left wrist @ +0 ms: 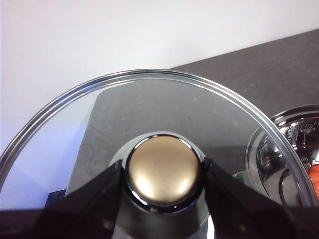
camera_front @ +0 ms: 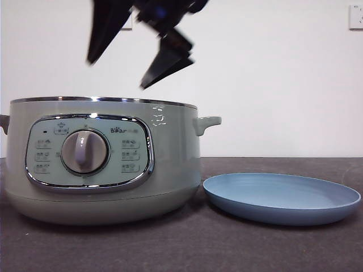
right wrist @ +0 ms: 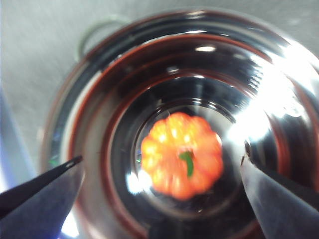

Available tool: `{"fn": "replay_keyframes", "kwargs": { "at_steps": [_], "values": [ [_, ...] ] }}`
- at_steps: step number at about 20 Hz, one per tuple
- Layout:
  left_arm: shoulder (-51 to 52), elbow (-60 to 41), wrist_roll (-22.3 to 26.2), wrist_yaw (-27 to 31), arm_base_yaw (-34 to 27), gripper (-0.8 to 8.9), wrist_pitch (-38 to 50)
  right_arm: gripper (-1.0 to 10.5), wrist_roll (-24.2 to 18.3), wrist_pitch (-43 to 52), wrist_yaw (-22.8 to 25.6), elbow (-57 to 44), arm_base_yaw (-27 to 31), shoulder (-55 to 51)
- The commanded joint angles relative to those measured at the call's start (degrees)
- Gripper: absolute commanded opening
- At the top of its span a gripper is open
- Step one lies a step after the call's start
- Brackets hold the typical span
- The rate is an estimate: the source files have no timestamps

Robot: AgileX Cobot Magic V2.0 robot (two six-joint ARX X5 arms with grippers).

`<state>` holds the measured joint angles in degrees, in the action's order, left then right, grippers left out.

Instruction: Take the pumpkin out from the steamer,put the pumpkin in the blue plate,close the lid

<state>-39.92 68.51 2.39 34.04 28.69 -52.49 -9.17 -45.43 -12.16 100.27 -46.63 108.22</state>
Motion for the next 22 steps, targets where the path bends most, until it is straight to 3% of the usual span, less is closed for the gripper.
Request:
{"fn": "replay_keyframes", "kwargs": {
  "at_steps": [1,8,10,12,18,22],
  "values": [
    [0.4,1.0,0.7,0.5,0.1,-0.13,2.3,6.6,-3.6,0.0,2.1,1.4,-1.4,4.2],
    [0.3,1.0,0.7,0.4,0.1,-0.13,2.2,6.5,-5.4,1.9,3.7,1.5,-2.2,12.6],
    [0.3,1.0,0.7,0.4,0.1,-0.13,2.2,4.4,-5.7,2.8,4.2,1.5,-2.2,13.1],
    [0.3,1.0,0.7,0.4,0.1,-0.13,2.2,0.2,-5.9,4.5,6.6,1.5,-2.7,13.0],
    [0.3,1.0,0.7,0.2,0.1,-0.13,2.2,-0.1,-5.9,3.2,6.6,1.5,-2.5,6.4],
    [0.1,1.0,0.7,0.0,0.1,-0.13,2.4,-0.1,-5.7,-6.7,6.7,1.5,1.6,-4.7]
  ]
}}
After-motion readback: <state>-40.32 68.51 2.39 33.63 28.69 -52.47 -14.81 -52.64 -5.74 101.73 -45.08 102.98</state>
